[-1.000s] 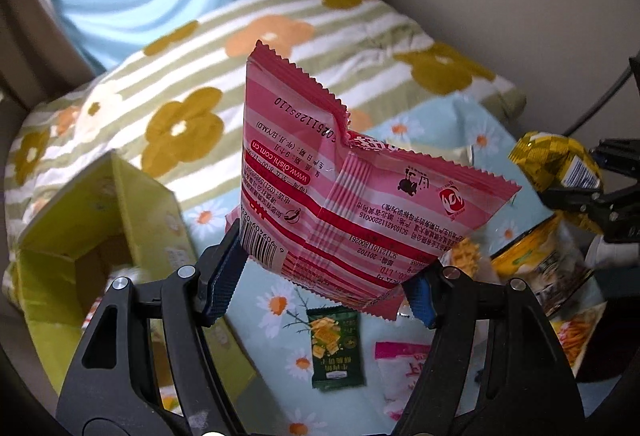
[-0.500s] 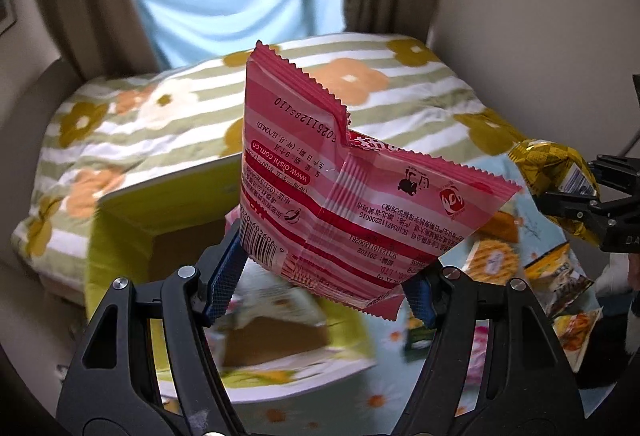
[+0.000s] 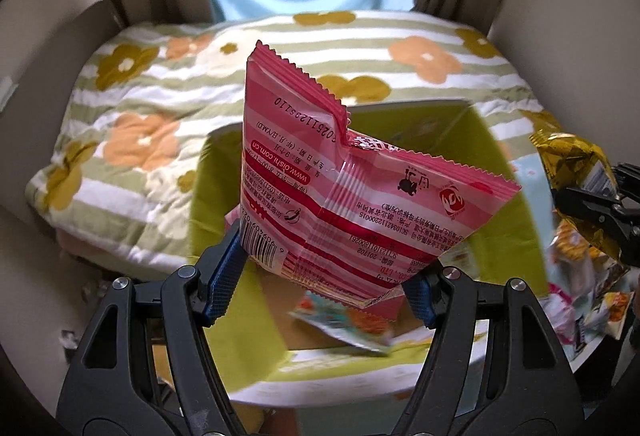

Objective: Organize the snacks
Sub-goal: 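Carry both bags over the yellow box and open both tools to drop them, then move both open tools back to the remaining snacks, then grasp the pink-white candy bag with the left tool while the right grasps the cheese-stick bag, then lift both held bags toward the yellow box, then open both tools over the yellow box to drop the bags, then move both open tools back to the remaining snacks on the bed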

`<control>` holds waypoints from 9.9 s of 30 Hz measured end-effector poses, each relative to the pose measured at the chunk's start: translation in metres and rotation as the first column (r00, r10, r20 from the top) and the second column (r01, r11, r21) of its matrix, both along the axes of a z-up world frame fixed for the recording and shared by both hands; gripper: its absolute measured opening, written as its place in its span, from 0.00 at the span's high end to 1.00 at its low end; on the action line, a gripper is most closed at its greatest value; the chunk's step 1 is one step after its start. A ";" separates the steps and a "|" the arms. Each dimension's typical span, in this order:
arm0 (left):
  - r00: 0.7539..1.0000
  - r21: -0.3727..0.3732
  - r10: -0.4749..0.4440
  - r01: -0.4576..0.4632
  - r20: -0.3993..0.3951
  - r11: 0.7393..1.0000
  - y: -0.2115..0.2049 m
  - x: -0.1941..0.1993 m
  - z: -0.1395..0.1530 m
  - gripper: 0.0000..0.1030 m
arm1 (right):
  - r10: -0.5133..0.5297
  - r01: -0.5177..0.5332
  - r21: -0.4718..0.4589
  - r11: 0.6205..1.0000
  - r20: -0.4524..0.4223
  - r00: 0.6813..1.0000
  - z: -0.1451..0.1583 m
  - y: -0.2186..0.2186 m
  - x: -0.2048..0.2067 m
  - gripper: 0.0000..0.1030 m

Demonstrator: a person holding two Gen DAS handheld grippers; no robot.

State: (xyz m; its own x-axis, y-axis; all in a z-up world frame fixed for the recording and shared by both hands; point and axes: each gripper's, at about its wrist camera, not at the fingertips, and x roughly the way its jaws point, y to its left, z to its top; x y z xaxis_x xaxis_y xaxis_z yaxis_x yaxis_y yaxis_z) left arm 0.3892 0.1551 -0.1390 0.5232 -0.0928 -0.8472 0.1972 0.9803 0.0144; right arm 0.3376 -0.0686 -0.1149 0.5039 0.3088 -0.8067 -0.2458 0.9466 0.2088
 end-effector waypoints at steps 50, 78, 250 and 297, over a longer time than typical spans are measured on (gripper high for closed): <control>0.997 0.005 0.028 -0.027 -0.069 1.000 -0.006 -0.056 -0.030 0.00 | -0.052 0.054 0.055 0.997 -0.034 0.998 -0.024 0.022 -0.005 0.00; 0.935 -0.097 -0.350 0.344 -0.056 0.934 -0.184 -0.140 -0.015 0.00 | -0.340 0.339 -0.049 0.939 -0.006 0.940 0.012 -0.158 -0.165 0.00; 0.998 -0.105 0.054 -0.058 -0.034 0.993 0.039 -0.078 -0.018 0.00 | 0.046 -0.044 -0.026 0.999 0.053 0.998 -0.010 0.079 -0.041 0.00; 0.922 -0.194 -0.375 0.353 -0.092 0.915 -0.338 -0.150 -0.042 0.01 | -0.370 0.370 -0.187 0.910 0.038 0.928 -0.024 -0.289 -0.205 0.00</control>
